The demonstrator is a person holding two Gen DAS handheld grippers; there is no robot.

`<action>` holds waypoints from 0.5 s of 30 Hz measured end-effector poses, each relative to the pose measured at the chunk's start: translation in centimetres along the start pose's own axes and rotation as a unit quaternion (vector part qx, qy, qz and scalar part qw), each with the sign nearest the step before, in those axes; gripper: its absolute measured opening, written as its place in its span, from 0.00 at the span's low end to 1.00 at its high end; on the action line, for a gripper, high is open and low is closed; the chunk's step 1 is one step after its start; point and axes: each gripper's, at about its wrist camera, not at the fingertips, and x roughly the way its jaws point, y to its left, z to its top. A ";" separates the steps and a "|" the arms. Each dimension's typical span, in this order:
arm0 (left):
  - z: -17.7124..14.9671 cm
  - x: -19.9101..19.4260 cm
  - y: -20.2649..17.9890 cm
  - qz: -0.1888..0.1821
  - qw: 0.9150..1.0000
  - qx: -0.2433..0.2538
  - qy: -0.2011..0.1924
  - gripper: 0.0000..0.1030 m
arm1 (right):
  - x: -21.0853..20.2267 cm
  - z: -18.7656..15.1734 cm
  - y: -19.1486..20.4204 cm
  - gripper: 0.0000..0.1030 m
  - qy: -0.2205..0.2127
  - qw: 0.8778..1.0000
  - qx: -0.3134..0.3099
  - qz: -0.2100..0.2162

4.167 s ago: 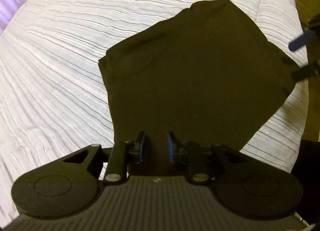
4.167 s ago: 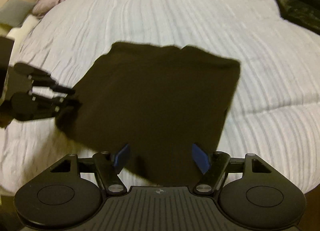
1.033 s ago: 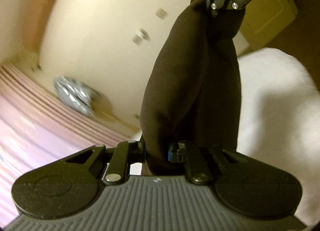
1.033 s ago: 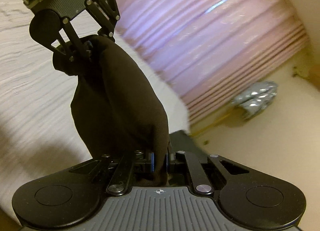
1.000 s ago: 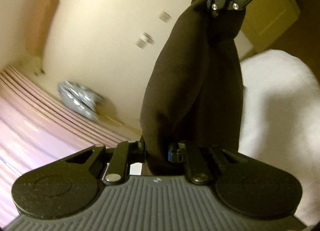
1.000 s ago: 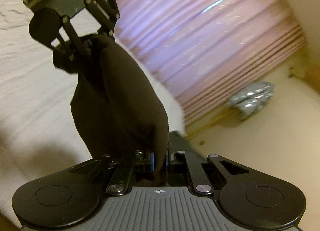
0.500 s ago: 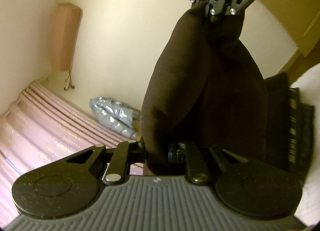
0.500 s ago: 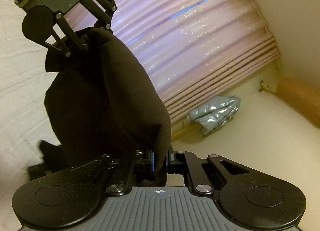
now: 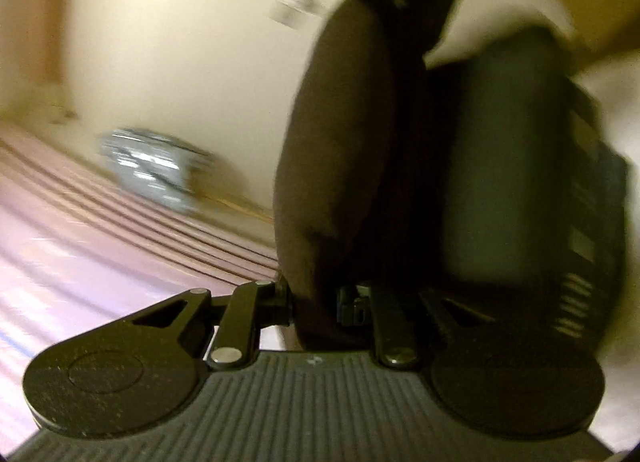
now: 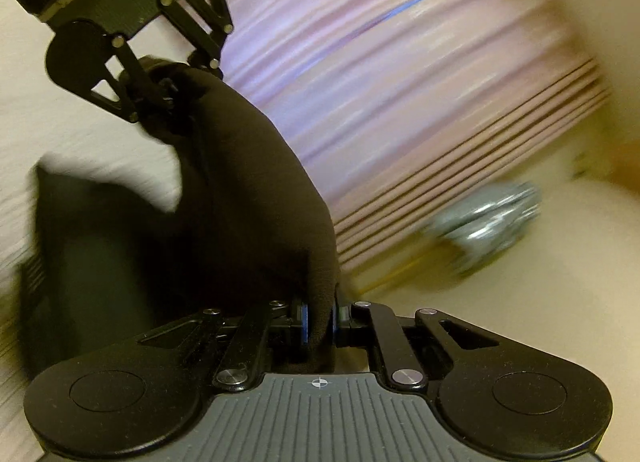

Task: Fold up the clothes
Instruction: 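Lift the folded sweater with both grippers and carry it to the clothes stack, then lower the sweater onto the stack top with both grippers and open them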

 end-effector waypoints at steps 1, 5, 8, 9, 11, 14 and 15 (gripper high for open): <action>-0.6 0.3 -1.9 -0.007 1.000 0.009 0.004 0.15 | 0.7 -1.3 1.6 0.08 0.012 1.000 0.001 0.023; -1.2 -0.1 -3.0 -0.002 1.000 -0.019 0.003 0.14 | 0.4 -3.8 4.5 0.08 0.026 0.998 0.038 0.050; -0.8 -0.4 -2.6 -0.007 1.000 -0.002 0.001 0.14 | 0.0 -3.7 4.8 0.08 0.024 0.998 0.042 0.046; -0.8 -0.6 -2.9 -0.008 1.000 0.003 0.001 0.14 | 0.5 -3.8 4.3 0.08 0.025 0.998 0.041 0.045; -1.0 -0.8 -3.7 -0.007 1.000 0.009 0.003 0.14 | 1.2 -4.0 3.6 0.08 0.027 0.998 0.040 0.042; -1.4 -1.7 -5.5 -0.002 1.000 0.013 0.008 0.15 | 0.7 -3.8 5.7 0.08 0.029 0.998 0.031 0.038; -1.2 -1.1 -5.5 -0.001 1.000 0.016 0.011 0.15 | 0.7 -3.8 6.3 0.08 0.031 0.998 0.027 0.038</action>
